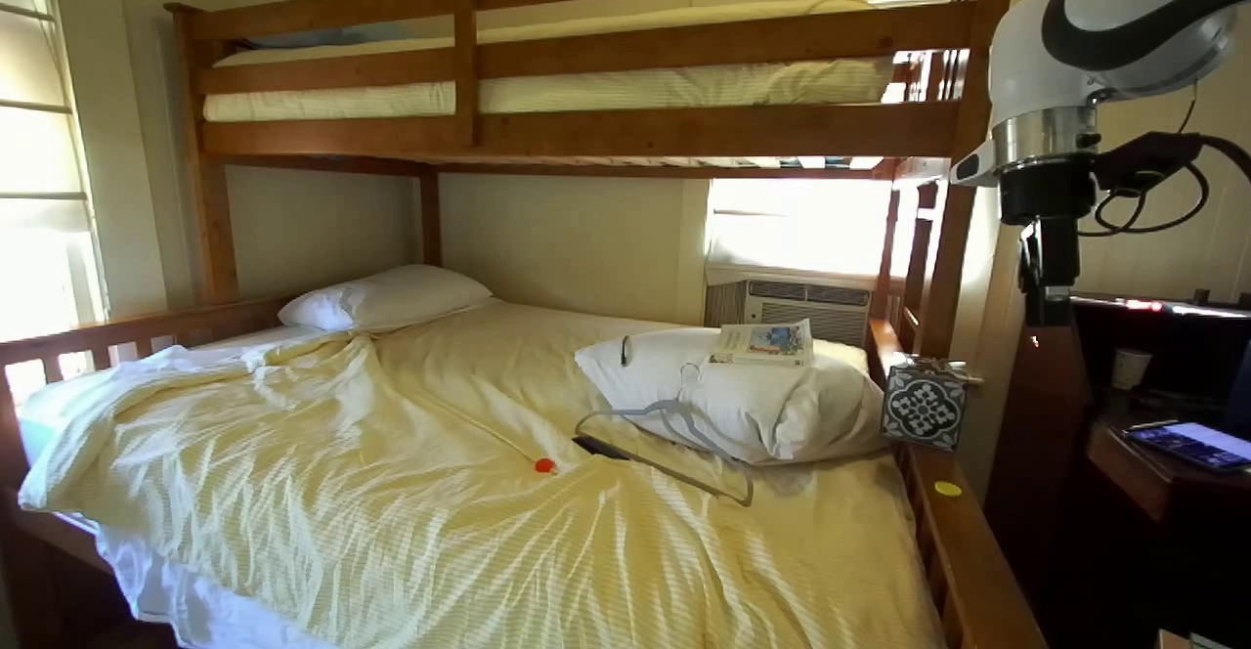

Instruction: Pick up the red token and place it on the bed frame next to the yellow token

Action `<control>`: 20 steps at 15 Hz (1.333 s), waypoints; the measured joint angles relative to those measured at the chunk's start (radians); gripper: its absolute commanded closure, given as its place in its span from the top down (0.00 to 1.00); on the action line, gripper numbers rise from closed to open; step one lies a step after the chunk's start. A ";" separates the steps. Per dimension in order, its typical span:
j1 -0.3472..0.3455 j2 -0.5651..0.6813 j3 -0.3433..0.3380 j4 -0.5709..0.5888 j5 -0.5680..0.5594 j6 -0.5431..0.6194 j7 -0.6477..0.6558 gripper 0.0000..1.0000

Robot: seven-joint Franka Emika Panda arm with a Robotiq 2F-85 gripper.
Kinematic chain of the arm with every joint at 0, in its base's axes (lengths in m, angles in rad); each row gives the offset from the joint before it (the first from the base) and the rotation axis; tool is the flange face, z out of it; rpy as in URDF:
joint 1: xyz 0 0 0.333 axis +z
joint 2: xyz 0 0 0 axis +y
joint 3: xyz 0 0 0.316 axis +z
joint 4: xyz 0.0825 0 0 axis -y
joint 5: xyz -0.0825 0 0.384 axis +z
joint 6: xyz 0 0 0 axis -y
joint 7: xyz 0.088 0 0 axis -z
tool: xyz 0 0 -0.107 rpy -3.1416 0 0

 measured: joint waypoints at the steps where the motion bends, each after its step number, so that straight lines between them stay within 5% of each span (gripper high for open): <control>1: 0.000 0.000 0.000 0.000 0.000 0.000 0.000 1.00; 4: 0.000 0.001 -0.001 -0.001 0.020 0.029 0.006 1.00; 11: 0.109 0.109 0.000 0.077 0.231 0.493 -0.022 1.00; 16: 0.222 0.335 -0.020 0.319 0.259 0.639 -0.214 1.00; 20: 0.219 0.538 -0.017 0.544 0.317 0.638 -0.323 1.00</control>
